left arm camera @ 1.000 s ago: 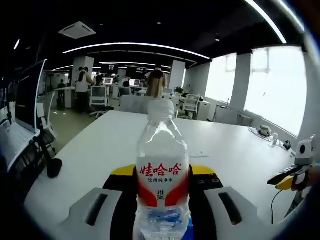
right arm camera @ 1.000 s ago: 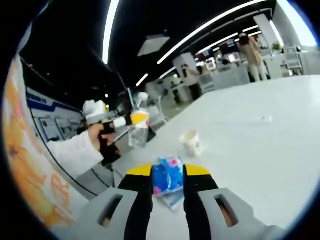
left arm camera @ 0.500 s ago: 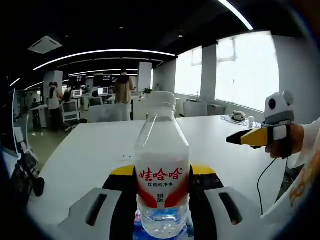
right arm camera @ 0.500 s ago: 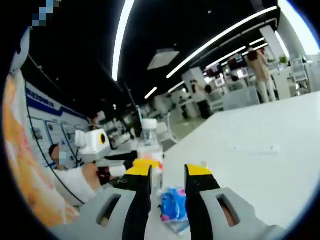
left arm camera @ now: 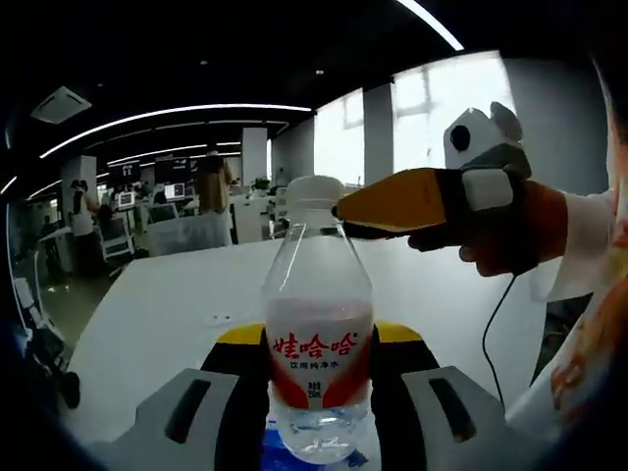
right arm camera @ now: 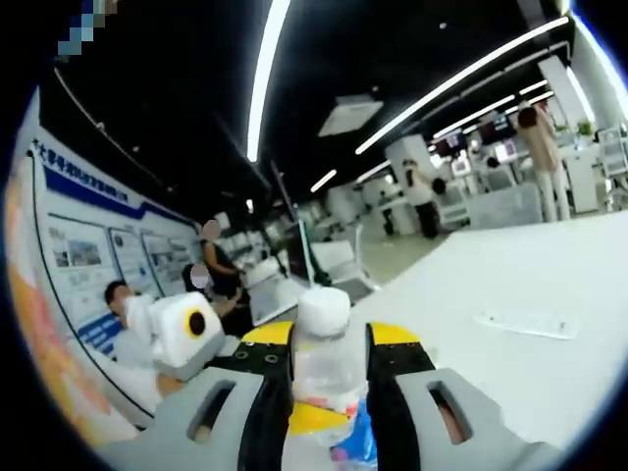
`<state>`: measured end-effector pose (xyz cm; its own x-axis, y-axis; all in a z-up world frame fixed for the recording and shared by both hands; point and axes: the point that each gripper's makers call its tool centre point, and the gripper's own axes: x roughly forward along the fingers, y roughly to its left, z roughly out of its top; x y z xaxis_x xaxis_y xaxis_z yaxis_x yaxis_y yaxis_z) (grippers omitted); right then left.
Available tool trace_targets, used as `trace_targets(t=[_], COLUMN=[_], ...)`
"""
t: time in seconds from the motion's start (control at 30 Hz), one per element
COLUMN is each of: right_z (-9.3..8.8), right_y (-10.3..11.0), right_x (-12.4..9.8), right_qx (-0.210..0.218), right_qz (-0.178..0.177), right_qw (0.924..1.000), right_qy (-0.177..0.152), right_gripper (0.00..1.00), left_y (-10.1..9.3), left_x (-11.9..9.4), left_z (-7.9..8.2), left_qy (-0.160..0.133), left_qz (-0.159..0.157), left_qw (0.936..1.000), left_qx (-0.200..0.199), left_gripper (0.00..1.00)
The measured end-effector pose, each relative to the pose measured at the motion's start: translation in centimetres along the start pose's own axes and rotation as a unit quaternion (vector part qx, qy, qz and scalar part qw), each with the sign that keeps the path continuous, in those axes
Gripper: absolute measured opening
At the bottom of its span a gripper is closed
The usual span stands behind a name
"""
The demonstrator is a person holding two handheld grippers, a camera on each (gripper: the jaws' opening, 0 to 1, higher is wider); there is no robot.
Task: Arrange the tabletop items into an orderly group along one side of the table until the central work area is clear of visible clutter.
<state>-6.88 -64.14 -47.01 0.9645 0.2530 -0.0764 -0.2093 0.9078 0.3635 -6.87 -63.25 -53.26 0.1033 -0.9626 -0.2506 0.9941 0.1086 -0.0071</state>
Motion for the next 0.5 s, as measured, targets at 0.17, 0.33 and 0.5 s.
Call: trace_targets(t=[0.17, 0.33, 0.5], right_z=[-0.2, -0.2, 0.0], right_y=[0.5, 1.0, 1.7], right_x=[0.4, 0.6, 0.9], right_qx=[-0.003, -0.015, -0.042], right_qz=[0.011, 0.010, 0.004], right_qw=[0.9999, 0.9995, 0.9987], right_qy=[0.012, 0.027, 0.029], right_gripper=[0.19, 0.19, 0.17], left_y=[-0.2, 0.0, 0.4], left_x=[-0.2, -0.4, -0.5], left_z=[-0.2, -0.3, -0.1], left_qy=[0.001, 0.002, 0.001], left_qz=[-0.004, -0.001, 0.009], left_qw=[1.0000, 1.0000, 0.9999], left_qx=[0.000, 0.001, 0.011], left_gripper=[0.38, 0.39, 0.40])
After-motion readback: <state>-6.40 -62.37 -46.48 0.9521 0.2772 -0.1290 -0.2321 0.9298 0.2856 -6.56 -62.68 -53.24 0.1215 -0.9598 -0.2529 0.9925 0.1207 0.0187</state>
